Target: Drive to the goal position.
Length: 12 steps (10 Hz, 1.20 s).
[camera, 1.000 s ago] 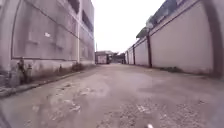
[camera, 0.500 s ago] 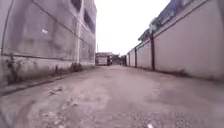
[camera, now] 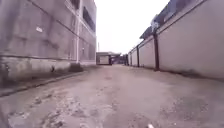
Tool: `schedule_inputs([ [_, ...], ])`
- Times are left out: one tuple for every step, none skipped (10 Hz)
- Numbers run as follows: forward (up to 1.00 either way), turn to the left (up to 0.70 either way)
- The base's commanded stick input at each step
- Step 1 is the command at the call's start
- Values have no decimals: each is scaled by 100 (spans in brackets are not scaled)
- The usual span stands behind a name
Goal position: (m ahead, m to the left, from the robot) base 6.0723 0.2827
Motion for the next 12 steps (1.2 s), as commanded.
schedule_inputs([
  [100, -35],
  [100, -12],
  [100, 0],
  [100, 0],
  [100, -19],
  [100, -38],
  [100, -14],
  [100, 0],
  [100, 0],
  [100, 0],
  [100, 0],
  [100, 0],
])
